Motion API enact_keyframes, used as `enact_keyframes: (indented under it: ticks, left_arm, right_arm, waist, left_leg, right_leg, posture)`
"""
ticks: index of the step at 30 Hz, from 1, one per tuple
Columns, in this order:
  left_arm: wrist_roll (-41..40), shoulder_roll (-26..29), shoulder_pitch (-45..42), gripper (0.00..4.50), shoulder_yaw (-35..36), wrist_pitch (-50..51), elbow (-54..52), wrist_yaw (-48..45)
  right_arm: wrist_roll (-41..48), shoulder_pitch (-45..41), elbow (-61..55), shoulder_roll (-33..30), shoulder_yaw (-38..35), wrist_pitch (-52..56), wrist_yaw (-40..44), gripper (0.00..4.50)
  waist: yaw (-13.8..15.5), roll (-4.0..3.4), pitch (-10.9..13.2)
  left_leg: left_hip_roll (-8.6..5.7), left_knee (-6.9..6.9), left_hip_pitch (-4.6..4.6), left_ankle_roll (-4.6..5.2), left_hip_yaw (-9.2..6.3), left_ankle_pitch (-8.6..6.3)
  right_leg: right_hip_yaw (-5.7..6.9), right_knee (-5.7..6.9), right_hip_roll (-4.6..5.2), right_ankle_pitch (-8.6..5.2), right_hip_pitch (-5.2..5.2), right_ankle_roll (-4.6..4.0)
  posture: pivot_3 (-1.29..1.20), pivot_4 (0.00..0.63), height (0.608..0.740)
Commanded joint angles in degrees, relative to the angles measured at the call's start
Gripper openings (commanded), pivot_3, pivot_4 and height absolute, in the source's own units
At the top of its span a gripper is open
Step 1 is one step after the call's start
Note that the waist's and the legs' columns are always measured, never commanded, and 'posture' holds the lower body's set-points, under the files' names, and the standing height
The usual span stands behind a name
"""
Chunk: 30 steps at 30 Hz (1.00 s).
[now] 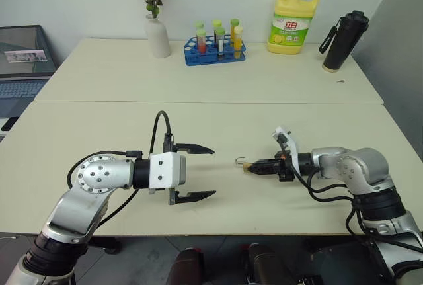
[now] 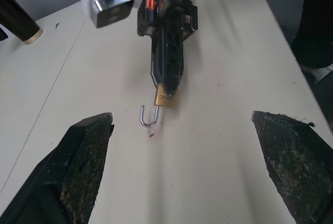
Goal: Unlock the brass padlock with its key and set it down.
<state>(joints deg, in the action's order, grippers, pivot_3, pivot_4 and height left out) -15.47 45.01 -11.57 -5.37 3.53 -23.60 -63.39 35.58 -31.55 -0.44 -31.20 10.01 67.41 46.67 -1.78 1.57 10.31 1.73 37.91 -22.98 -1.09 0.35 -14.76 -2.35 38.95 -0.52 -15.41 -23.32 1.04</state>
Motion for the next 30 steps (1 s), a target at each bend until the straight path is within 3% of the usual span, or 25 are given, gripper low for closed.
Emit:
enact_keyframes:
  ticks: [1,5,14,17,18,24,30]
  left_arm:
    - [0.41,-0.51,-0.51,4.50,-0.29,-1.21,-0.36,0.43]
    - [1.17,-0.75,-0.50,4.50,-1.07,-2.00,-0.14,0.61]
    - [1.63,-1.39,-0.12,4.50,-1.13,-2.28,0.70,0.97]
    - [1.14,-1.69,0.47,4.50,-0.72,-0.86,0.71,1.69]
    - [0.92,-2.02,0.71,4.50,-0.35,-0.04,0.73,2.47]
    - [0.37,-2.01,1.87,4.50,1.43,7.72,0.05,6.85]
    - [2.30,0.27,1.64,4.50,1.23,4.09,1.77,4.60]
  right_arm:
    - [-1.42,-1.79,1.14,-0.57,0.66,-1.81,1.35,0.16]
    - [-2.74,-2.19,3.00,-1.10,1.47,-1.68,1.95,0.16]
    - [-5.62,0.34,0.80,-7.39,2.78,-4.40,5.08,3.19]
    - [-9.28,2.24,-1.63,-11.57,4.78,-12.17,7.54,4.28]
    - [-10.21,2.57,-2.28,-12.26,4.51,-15.33,8.14,4.45]
    - [-12.35,5.15,-5.49,-14.24,0.98,-29.02,11.63,4.45]
    - [-14.05,10.72,-8.92,-13.90,-3.64,-44.05,13.32,4.45]
  waist:
    - [0.00,0.00,0.00]
    - [0.00,0.00,0.00]
    - [0.28,0.02,-0.02]
    - [0.41,0.03,-0.02]
    - [0.40,0.04,-0.02]
    - [0.17,0.03,-0.01]
    - [0.10,0.03,-0.01]
  left_leg:
    - [0.00,0.00,0.00,0.00,0.00,0.00]
    - [0.01,0.00,0.01,0.00,-0.02,0.00]
    - [-0.03,0.03,0.02,0.00,-0.03,0.00]
    - [-0.06,0.06,0.02,0.00,-0.03,0.00]
    - [-0.07,0.06,0.02,0.00,-0.03,0.00]
    - [-0.01,0.04,0.03,0.00,-0.03,0.00]
    - [0.04,0.01,0.03,0.00,-0.05,0.00]
  right_leg:
    - [0.00,0.00,0.00,0.00,0.00,0.00]
    - [0.01,0.00,0.00,0.00,0.00,0.00]
    - [0.03,0.00,0.03,-0.01,0.04,0.02]
    - [0.04,-0.02,0.07,-0.01,0.08,0.02]
    - [0.05,-0.03,0.08,-0.01,0.08,0.03]
    - [0.03,-0.02,0.05,-0.01,0.05,0.03]
    - [0.04,-0.02,0.03,-0.01,0.04,0.02]
  posture:
    - [0.00,0.150,0.740]
    - [0.00,0.150,0.740]
    - [0.00,0.150,0.740]
    - [0.00,0.150,0.740]
    - [0.00,0.150,0.740]
    - [0.00,0.150,0.740]
    - [0.00,0.150,0.740]
